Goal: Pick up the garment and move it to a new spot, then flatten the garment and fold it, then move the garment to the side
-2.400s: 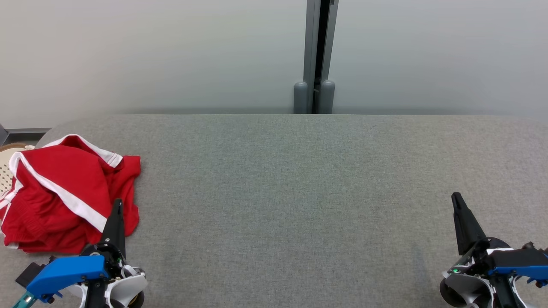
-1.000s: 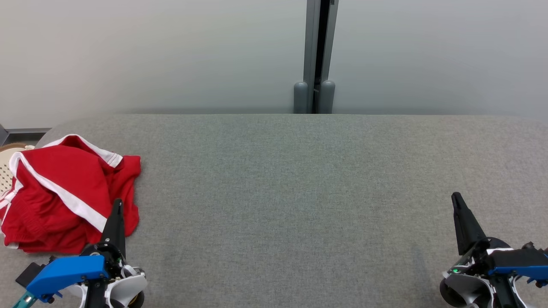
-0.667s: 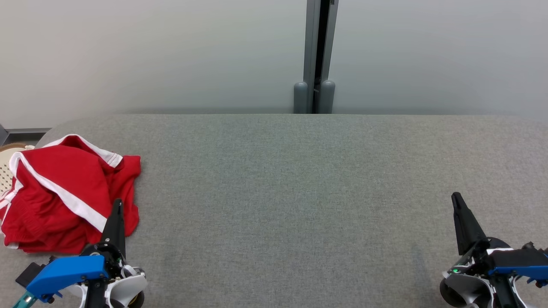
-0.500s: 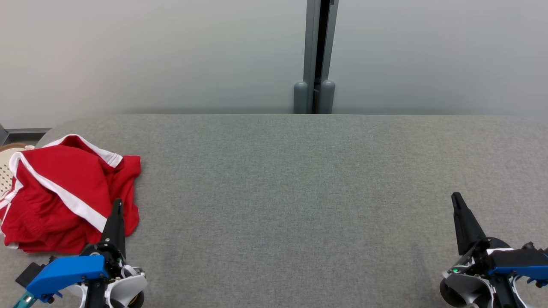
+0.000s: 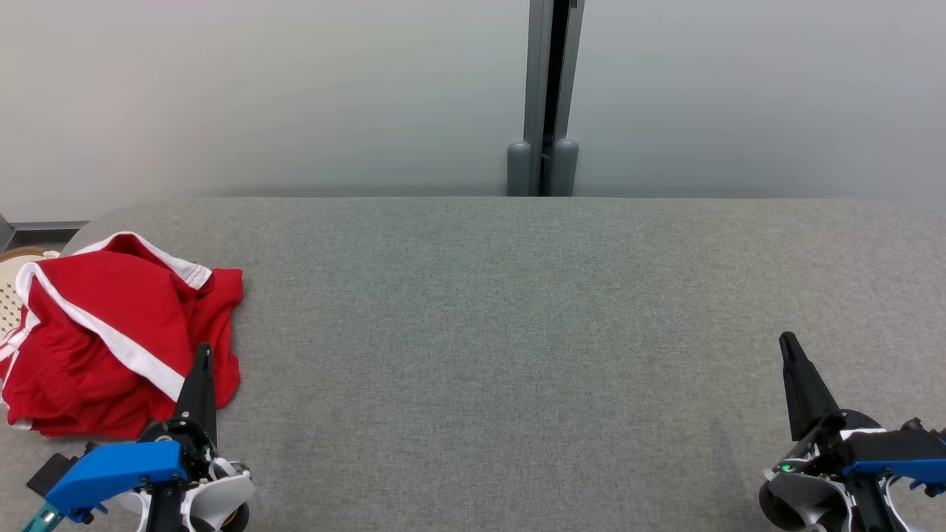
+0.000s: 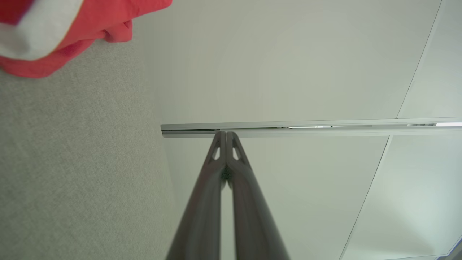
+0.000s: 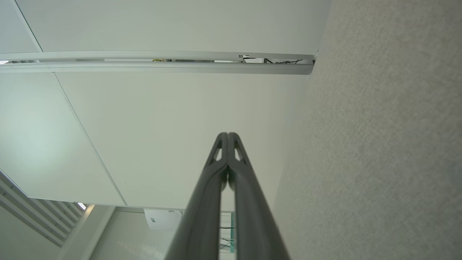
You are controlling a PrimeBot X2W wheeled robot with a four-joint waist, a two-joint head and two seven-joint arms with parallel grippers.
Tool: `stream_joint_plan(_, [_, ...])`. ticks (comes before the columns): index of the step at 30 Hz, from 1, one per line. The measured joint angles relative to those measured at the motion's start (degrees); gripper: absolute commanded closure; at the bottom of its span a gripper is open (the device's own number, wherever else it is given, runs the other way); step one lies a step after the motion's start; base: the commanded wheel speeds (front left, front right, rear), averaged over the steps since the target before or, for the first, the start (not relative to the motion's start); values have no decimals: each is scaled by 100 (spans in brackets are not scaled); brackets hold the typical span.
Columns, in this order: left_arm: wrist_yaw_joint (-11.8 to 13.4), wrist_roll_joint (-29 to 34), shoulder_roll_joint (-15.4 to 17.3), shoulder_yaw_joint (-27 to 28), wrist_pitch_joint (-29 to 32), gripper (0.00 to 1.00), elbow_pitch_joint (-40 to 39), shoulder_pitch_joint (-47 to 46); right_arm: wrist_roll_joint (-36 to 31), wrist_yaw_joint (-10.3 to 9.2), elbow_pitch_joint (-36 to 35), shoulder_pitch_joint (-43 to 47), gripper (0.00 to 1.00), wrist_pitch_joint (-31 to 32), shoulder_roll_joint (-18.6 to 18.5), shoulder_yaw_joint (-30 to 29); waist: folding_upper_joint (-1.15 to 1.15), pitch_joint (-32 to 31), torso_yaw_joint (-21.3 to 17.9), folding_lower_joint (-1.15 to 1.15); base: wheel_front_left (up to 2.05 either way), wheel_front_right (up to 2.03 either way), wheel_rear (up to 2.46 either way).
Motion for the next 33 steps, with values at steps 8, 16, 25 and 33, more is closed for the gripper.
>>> stream_joint_plan(8, [3,0,-2,0,-2,0,9,5,-1,0,9,2,0,-1,2,1,0,0,0,0,0,0,0])
stream_joint_plan(16, [14,133,-49,-24,-132,0,214,234,-121,-9,194,116,0,-113,27,104,0,7,-2,0,0,0,0])
stream_joint_plan(25, [14,1288,-45,3,-383,0,208,234,-1005,-9,227,115,0,-374,-12,170,0,28,-21,0,0,0,0])
stream_joint_plan(33, [40,2444,-44,-112,-572,0,172,235,-2107,-9,223,115,0,-569,-1,170,0,47,-37,1,0,0,0])
